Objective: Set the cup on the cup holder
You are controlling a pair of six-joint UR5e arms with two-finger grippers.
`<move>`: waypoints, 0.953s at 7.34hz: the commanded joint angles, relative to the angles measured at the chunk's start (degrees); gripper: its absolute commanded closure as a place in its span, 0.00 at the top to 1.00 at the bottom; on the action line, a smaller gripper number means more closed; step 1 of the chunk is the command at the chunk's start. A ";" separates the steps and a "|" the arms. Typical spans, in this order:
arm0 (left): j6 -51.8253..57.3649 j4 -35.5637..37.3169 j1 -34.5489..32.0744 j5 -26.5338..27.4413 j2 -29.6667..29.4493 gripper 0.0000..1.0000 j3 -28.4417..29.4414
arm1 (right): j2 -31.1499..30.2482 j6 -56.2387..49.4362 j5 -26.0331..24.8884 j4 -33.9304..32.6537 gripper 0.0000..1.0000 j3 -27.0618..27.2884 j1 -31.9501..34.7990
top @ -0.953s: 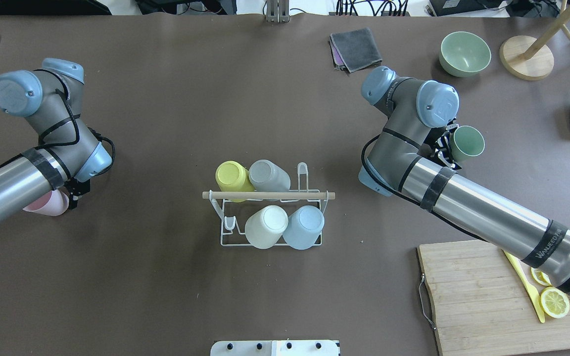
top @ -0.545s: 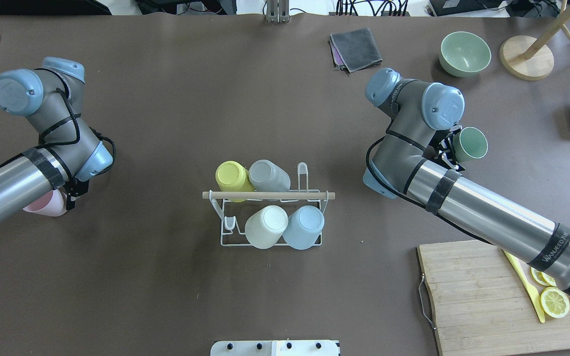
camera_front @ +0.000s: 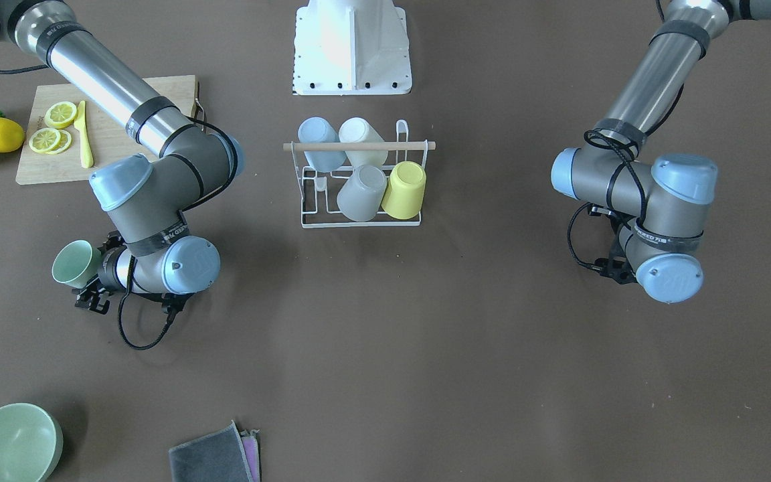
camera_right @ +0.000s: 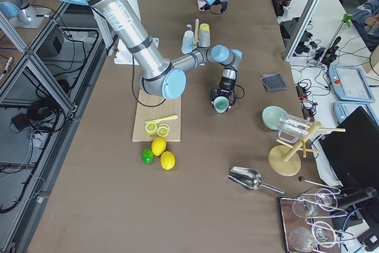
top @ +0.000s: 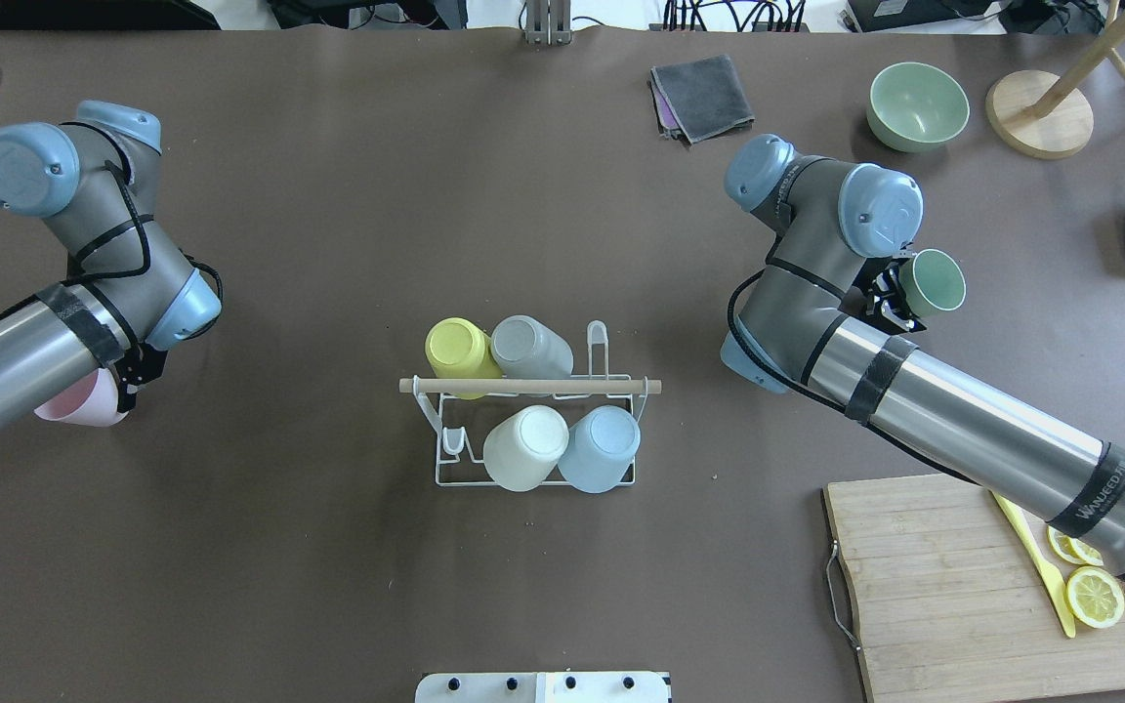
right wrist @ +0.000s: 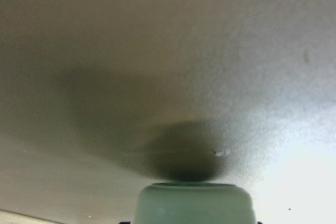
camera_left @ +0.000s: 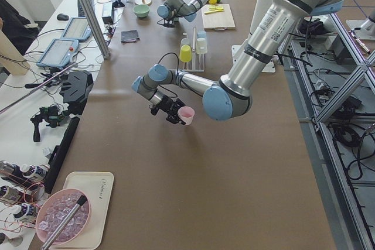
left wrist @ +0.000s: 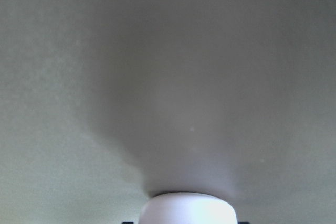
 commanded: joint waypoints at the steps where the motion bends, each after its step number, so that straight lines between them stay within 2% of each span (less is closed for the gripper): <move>1: 5.00 6.50 -0.18 2.45 -0.09 0.00 -8.24 | -0.75 -0.59 -0.23 0.04 0.35 0.83 0.57; 2: 5.12 7.23 -0.36 5.60 0.09 0.00 -15.16 | -0.84 -0.94 -0.76 -0.23 0.27 1.52 1.27; 3: 4.43 6.89 -0.10 9.20 0.00 0.00 -20.53 | -0.75 -3.30 -0.76 -0.49 0.27 1.70 2.32; 4: 4.59 4.54 -2.01 9.84 0.00 0.00 -21.54 | -0.75 -5.67 -0.68 -0.49 0.27 2.40 3.99; 5: 4.60 -1.92 -5.16 9.93 0.52 0.00 -21.90 | -0.92 -7.43 -0.41 -1.45 0.23 4.24 5.83; 6: 5.12 -5.56 -7.46 9.85 0.61 0.00 -22.34 | -2.93 -7.45 1.07 -1.81 0.19 9.04 7.24; 7: 5.04 -10.81 -8.35 9.85 2.09 0.00 -24.52 | -5.03 -7.45 4.65 -1.64 0.14 13.70 8.30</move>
